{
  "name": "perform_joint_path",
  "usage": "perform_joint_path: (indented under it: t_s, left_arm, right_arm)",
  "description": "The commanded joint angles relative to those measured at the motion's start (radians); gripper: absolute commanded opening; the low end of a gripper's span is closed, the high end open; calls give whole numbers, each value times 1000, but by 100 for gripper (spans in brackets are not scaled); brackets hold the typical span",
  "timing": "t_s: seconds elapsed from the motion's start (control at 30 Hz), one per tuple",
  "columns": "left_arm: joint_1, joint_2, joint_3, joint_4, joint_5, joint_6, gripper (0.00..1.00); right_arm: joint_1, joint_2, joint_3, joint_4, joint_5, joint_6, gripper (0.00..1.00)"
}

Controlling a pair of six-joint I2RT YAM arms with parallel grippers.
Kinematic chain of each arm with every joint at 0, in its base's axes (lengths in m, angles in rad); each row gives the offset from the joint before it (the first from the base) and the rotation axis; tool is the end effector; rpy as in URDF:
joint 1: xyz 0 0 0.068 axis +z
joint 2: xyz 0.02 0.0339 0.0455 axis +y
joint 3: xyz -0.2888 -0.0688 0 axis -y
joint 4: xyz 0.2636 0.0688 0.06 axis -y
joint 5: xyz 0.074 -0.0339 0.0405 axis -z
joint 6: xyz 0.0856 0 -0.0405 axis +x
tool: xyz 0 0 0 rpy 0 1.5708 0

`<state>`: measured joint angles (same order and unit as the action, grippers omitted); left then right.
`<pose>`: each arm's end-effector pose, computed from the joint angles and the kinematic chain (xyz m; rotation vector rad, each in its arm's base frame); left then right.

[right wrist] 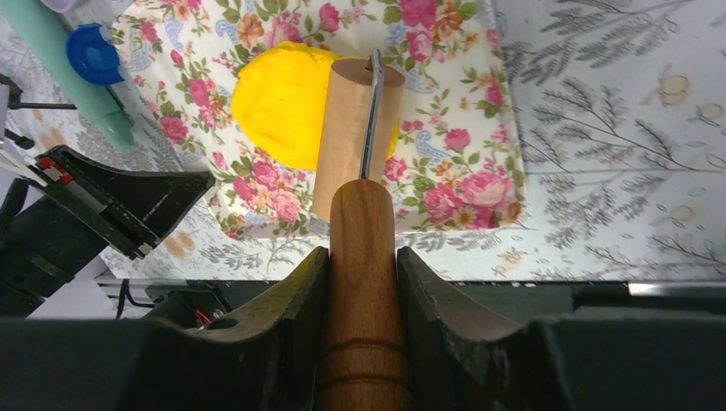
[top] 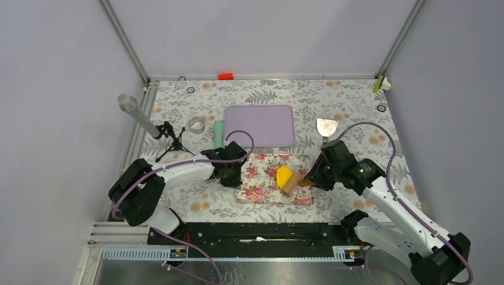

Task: Roll out the dumpling wrappers from the dough
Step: Flatten out the dough on the work surface.

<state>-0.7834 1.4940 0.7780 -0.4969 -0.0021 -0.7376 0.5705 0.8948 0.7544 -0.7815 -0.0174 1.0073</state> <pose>0.2070 -0.2059 0.1242 0.0649 2.8589 -0.3544 0.1719 0.1120 0.2342 0.5608 2.5624 0.6421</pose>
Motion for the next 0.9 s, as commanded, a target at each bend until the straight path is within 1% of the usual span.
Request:
perform_joint_path:
  t_s: [0.0,0.13,0.27,0.4,0.6,0.7,0.8,0.87]
  left_arm:
    - [-11,-15,-24,-152,-12,64,0]
    - [-11,3,2,-170,-43,68,0]
    - [-11,17,37,-185,-64,80,0]
    - [-11,19,56,-190,-73,86,0]
    - [-11,18,64,-194,-76,93,0]
    - [-11,25,64,-193,-77,92,0]
    - [-11,28,65,-193,-77,89,0]
    - [-11,24,64,-193,-75,86,0]
  right_arm:
    - [2,-15,53,-189,95,-11,0]
    - [2,30,144,-179,49,-81,0]
    - [2,103,237,-215,49,-178,0]
    - [2,151,274,-206,22,-250,0]
    - [2,187,302,-157,-97,-313,0]
    - [14,205,284,-88,-176,-311,0]
    - [43,210,248,45,-273,-255,0]
    - [73,226,252,94,-288,-226,0]
